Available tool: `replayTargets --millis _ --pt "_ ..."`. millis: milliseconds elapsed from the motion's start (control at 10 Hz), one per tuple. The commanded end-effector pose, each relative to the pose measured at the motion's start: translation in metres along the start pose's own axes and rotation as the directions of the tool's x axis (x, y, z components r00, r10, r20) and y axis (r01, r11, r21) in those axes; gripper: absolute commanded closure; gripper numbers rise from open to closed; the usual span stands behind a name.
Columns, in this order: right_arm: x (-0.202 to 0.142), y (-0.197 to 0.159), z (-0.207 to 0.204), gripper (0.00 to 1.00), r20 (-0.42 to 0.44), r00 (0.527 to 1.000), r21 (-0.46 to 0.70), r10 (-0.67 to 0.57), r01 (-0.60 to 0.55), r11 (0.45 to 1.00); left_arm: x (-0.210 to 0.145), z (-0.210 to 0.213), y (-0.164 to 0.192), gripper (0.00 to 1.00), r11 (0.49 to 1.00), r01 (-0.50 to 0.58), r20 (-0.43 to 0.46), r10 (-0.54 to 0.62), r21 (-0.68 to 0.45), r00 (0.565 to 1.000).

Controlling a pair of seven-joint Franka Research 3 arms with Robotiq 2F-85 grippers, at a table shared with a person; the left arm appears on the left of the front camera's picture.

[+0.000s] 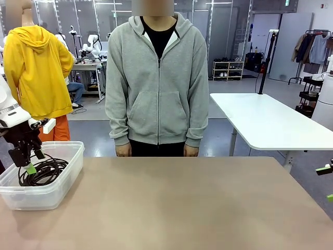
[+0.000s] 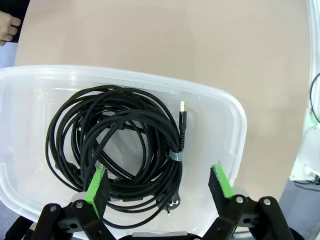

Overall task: Organize and store the cables.
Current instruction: Place the USB Extension Cable into the Organizing box.

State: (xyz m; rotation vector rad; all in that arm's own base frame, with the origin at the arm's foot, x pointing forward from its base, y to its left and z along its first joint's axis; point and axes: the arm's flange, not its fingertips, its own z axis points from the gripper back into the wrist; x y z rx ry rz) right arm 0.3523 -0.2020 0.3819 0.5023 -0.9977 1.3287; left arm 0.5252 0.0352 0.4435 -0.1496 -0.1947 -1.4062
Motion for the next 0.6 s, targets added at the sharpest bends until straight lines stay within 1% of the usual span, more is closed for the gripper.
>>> replayTargets --millis 0,500 --pt "0.004 0.0022 0.0008 0.0 -0.007 1.0 0.016 -0.027 0.027 1.0 -0.0011 0.0019 -0.0005 0.0 1.0 0.01 -0.001 -0.01 0.008 1.0" --pt "0.004 0.0022 0.0008 0.0 -0.007 1.0 0.016 -0.027 0.027 1.0 -0.0011 0.0019 -0.0005 0.0 1.0 0.01 -0.001 -0.01 0.008 1.0"
